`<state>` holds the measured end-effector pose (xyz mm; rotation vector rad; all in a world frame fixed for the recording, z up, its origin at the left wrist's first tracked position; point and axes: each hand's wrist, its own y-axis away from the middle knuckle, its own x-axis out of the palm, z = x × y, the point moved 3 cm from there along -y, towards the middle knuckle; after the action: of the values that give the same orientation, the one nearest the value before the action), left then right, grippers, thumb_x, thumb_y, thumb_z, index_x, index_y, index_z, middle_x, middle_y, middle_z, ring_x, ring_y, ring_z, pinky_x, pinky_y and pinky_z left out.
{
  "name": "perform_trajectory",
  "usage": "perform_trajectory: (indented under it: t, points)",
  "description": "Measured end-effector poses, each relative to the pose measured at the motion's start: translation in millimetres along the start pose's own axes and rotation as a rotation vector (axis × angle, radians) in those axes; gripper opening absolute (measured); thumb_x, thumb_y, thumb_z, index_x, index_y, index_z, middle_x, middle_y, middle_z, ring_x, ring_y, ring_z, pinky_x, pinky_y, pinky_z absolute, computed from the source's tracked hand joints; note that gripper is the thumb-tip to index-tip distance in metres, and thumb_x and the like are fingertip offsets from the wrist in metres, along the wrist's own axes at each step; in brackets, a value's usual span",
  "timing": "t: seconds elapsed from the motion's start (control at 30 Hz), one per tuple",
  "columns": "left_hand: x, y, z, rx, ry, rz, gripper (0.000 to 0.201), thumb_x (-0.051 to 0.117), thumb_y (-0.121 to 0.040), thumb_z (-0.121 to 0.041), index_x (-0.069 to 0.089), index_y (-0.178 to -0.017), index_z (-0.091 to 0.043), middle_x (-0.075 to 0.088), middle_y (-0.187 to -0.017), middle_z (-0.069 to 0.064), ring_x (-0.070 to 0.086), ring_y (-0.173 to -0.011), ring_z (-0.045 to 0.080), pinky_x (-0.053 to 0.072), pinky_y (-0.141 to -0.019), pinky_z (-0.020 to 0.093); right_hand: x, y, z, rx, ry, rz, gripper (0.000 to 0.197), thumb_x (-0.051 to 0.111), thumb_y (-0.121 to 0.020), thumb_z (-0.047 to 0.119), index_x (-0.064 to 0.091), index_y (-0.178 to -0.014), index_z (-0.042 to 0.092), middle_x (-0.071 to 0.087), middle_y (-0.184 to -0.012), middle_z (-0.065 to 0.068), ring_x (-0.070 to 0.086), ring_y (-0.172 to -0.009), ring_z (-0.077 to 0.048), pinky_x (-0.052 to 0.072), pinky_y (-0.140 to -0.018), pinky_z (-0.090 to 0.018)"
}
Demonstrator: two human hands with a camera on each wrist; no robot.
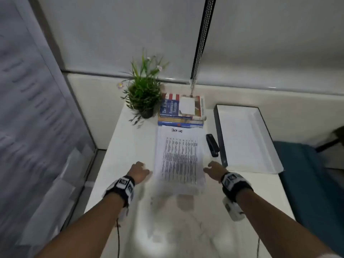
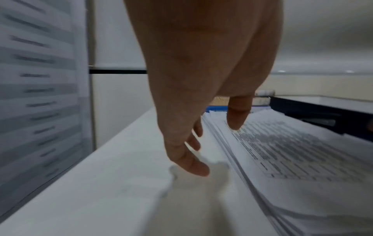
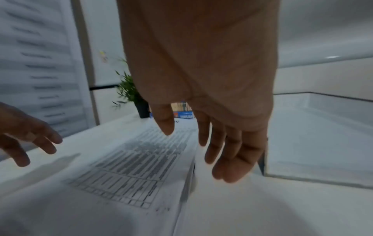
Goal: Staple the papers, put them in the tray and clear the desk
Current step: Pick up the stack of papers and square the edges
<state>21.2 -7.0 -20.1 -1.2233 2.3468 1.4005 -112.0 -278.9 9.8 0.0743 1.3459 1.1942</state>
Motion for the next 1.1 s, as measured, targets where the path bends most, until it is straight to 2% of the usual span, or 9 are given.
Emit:
perform_trajectory:
  t: [0.07, 0.23, 0.43, 0.57, 0.67, 0.77, 0.9, 0.97, 1.1]
  points:
    - [10, -14, -12, -0.015, -0.13, -0.047, 0.062, 0.058, -0.083, -0.032, 0.038, -0.136, -0.006, 0.037, -0.139, 0.019, 0.042, -0.128, 0.037, 0.037, -0.104, 0.037, 4, -22, 9, 0.063, -0.061, -0.052, 0.06, 0.048, -0.092, 0.038, 0.04, -0.135, -0.004, 0.049, -0.138, -0.021, 0.051, -0.123, -0.033, 0.043, -0.098, -0.035]
    - [44, -34, -31, -0.021, -0.408, -0.141, 0.056, 0.053, -0.087, -0.036, 0.039, -0.13, -0.003, 0.032, -0.135, 0.018, 0.032, -0.126, 0.037, 0.029, -0.104, 0.038, 26, -51, 28, 0.188, 0.024, -0.121, 0.065, 0.048, -0.09, 0.043, 0.034, -0.138, 0.001, 0.033, -0.145, -0.019, 0.037, -0.131, -0.037, 0.034, -0.108, -0.044]
    - [61, -41, -48, -0.067, -0.224, -0.107, 0.07, 0.058, -0.086, -0.037, 0.026, -0.14, -0.003, 0.022, -0.145, 0.018, 0.029, -0.132, 0.037, 0.037, -0.106, 0.046, 39, -59, 43, 0.275, -0.022, -0.153, 0.061, 0.049, -0.091, 0.026, 0.024, -0.138, -0.006, 0.034, -0.142, -0.022, 0.032, -0.133, -0.036, 0.025, -0.113, -0.042]
    - [50, -49, -47, -0.084, 0.061, -0.013, 0.081, 0.061, -0.086, -0.032, 0.016, -0.145, 0.001, 0.035, -0.148, 0.02, 0.041, -0.133, 0.035, 0.04, -0.106, 0.038, 24, -67, 31, 0.324, -0.39, -0.061, 0.072, 0.065, -0.084, 0.016, 0.026, -0.14, -0.007, 0.049, -0.137, -0.022, 0.051, -0.122, -0.035, 0.045, -0.091, -0.035]
    - [44, -53, -52, -0.048, 0.109, 0.032, 0.052, 0.059, -0.085, -0.02, 0.043, -0.13, 0.0, 0.054, -0.126, 0.016, 0.055, -0.113, 0.03, 0.044, -0.092, 0.032, 21, -70, 27, 0.314, -0.428, 0.037, 0.069, 0.07, -0.077, 0.017, 0.039, -0.135, -0.005, 0.056, -0.127, -0.022, 0.059, -0.105, -0.033, 0.045, -0.075, -0.028]
    - [40, -50, -55, 0.016, 0.177, 0.125, 0.04, 0.056, -0.079, -0.004, 0.058, -0.119, -0.001, 0.061, -0.107, 0.008, 0.056, -0.097, 0.024, 0.047, -0.086, 0.029, 24, -76, 27, 0.22, -0.582, 0.09, 0.041, 0.07, -0.073, 0.009, 0.058, -0.109, -0.008, 0.066, -0.094, -0.02, 0.064, -0.076, -0.031, 0.054, -0.067, -0.032]
    - [38, -49, -43, 0.076, 0.26, 0.074, 0.07, 0.059, -0.076, 0.0, 0.041, -0.142, -0.01, 0.051, -0.141, 0.009, 0.051, -0.126, 0.029, 0.043, -0.107, 0.038, 27, -63, 32, 0.044, -0.668, 0.05, 0.041, 0.06, -0.08, 0.004, 0.055, -0.119, -0.005, 0.065, -0.113, -0.026, 0.064, -0.101, -0.043, 0.052, -0.087, -0.057]
    - [30, -32, -46, 0.173, 0.318, -0.025, 0.07, 0.055, -0.082, 0.002, 0.033, -0.147, -0.014, 0.046, -0.143, 0.003, 0.049, -0.127, 0.025, 0.044, -0.101, 0.031, 22, -46, 43, -0.151, -0.618, -0.113, 0.039, 0.055, -0.087, 0.007, 0.052, -0.125, 0.006, 0.064, -0.119, -0.015, 0.062, -0.107, -0.032, 0.051, -0.093, -0.045]
    - [1, 16, -66, 0.486, 0.493, -0.351, 0.039, 0.049, -0.086, 0.005, 0.048, -0.116, -0.02, 0.066, -0.107, -0.001, 0.065, -0.095, 0.012, 0.055, -0.084, 0.024, 2, 3, 67, -0.41, -0.858, -0.39, 0.034, 0.051, -0.091, 0.009, 0.052, -0.124, 0.017, 0.066, -0.11, 0.007, 0.063, -0.098, -0.003, 0.054, -0.081, -0.022]
